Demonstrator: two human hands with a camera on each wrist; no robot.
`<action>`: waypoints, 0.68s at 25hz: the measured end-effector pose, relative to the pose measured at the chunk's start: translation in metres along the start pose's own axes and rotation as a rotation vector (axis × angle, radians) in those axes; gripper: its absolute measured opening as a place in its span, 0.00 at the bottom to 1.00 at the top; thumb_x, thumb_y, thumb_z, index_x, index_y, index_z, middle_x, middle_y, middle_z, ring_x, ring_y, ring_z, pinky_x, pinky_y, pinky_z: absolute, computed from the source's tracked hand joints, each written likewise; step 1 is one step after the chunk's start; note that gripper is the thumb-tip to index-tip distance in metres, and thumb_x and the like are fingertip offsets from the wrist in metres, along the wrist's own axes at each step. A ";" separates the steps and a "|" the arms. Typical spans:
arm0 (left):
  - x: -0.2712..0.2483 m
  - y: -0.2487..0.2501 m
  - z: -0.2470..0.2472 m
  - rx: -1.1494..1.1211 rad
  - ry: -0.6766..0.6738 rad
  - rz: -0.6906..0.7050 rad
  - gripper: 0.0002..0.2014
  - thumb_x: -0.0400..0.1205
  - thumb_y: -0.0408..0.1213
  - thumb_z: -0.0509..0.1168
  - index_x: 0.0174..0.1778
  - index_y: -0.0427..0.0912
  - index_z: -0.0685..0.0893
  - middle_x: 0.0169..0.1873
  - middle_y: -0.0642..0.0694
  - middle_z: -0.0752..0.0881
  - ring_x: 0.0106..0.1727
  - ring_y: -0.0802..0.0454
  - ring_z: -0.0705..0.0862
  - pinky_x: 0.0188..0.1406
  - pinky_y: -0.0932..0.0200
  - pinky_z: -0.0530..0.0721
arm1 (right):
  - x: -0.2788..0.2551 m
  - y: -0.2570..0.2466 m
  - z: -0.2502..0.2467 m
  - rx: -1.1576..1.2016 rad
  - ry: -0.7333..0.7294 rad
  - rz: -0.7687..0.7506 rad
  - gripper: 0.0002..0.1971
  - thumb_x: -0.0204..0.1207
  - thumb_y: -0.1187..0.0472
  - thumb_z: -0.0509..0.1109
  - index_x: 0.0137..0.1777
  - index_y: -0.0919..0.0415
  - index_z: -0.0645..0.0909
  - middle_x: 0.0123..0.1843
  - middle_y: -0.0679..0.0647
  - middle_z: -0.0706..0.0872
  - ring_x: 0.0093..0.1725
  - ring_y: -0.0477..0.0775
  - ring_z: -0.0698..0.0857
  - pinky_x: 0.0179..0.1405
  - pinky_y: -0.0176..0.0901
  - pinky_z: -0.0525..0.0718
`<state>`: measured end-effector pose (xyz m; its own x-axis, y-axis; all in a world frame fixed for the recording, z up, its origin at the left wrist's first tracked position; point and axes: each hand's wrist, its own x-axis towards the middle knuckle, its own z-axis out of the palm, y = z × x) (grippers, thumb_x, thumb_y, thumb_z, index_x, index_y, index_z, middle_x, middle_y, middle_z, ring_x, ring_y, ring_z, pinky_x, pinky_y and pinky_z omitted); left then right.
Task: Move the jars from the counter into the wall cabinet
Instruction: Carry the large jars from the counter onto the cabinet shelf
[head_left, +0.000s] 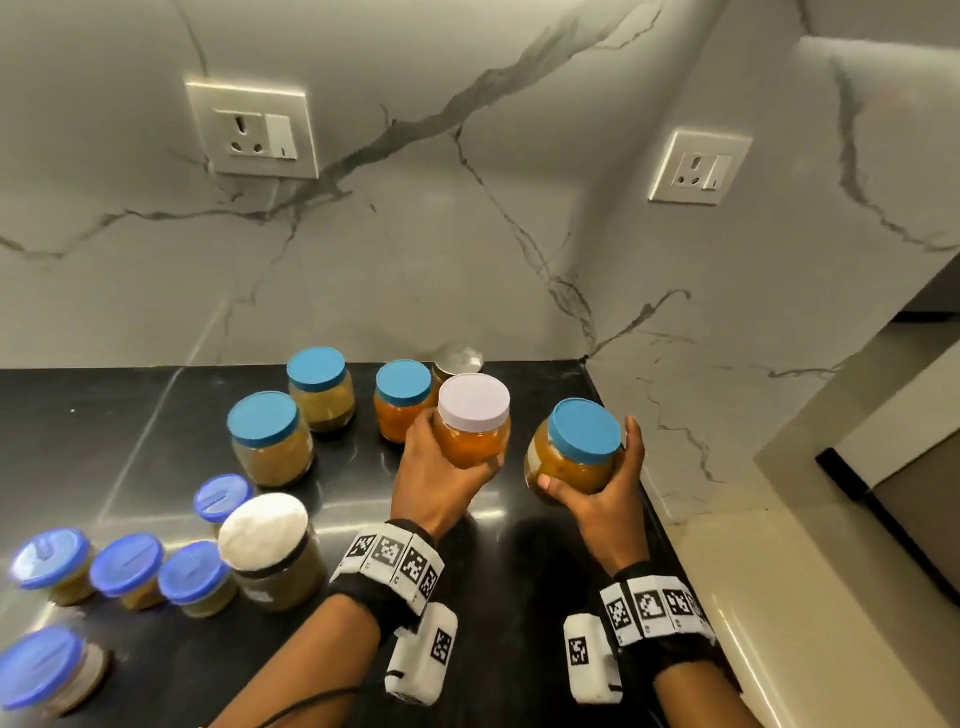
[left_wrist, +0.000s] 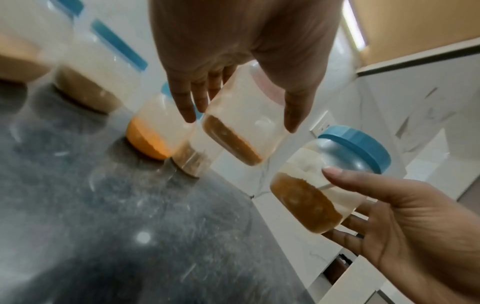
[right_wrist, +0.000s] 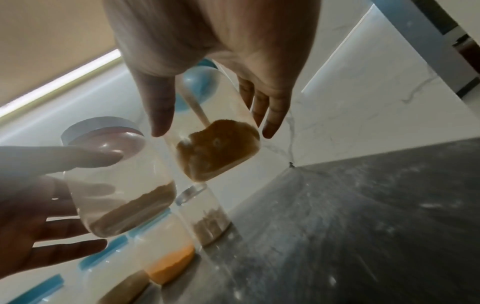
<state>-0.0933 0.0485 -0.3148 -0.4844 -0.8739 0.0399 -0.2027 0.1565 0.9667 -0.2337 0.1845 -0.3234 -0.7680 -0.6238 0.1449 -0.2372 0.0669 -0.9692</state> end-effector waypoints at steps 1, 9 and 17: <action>-0.006 0.006 -0.011 0.015 0.001 0.042 0.45 0.63 0.48 0.80 0.73 0.53 0.64 0.69 0.54 0.73 0.67 0.54 0.74 0.65 0.52 0.77 | -0.005 -0.008 0.000 0.015 0.001 -0.041 0.60 0.62 0.71 0.81 0.83 0.45 0.43 0.73 0.40 0.64 0.73 0.43 0.67 0.69 0.41 0.71; -0.024 0.089 -0.078 0.081 0.043 0.341 0.40 0.66 0.53 0.77 0.71 0.49 0.67 0.66 0.48 0.77 0.63 0.53 0.77 0.61 0.51 0.79 | -0.020 -0.099 -0.003 -0.004 0.132 -0.323 0.58 0.61 0.59 0.82 0.83 0.50 0.43 0.69 0.36 0.67 0.72 0.46 0.72 0.72 0.49 0.74; -0.026 0.185 -0.108 0.116 0.131 0.597 0.37 0.66 0.53 0.77 0.68 0.47 0.70 0.61 0.46 0.81 0.58 0.51 0.81 0.53 0.55 0.81 | -0.009 -0.206 -0.030 0.040 0.226 -0.487 0.52 0.67 0.63 0.79 0.81 0.46 0.45 0.63 0.41 0.76 0.61 0.46 0.81 0.52 0.32 0.81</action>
<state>-0.0258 0.0505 -0.1096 -0.4356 -0.6681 0.6033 -0.0238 0.6785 0.7342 -0.1959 0.2001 -0.1194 -0.6848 -0.3920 0.6143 -0.5783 -0.2205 -0.7854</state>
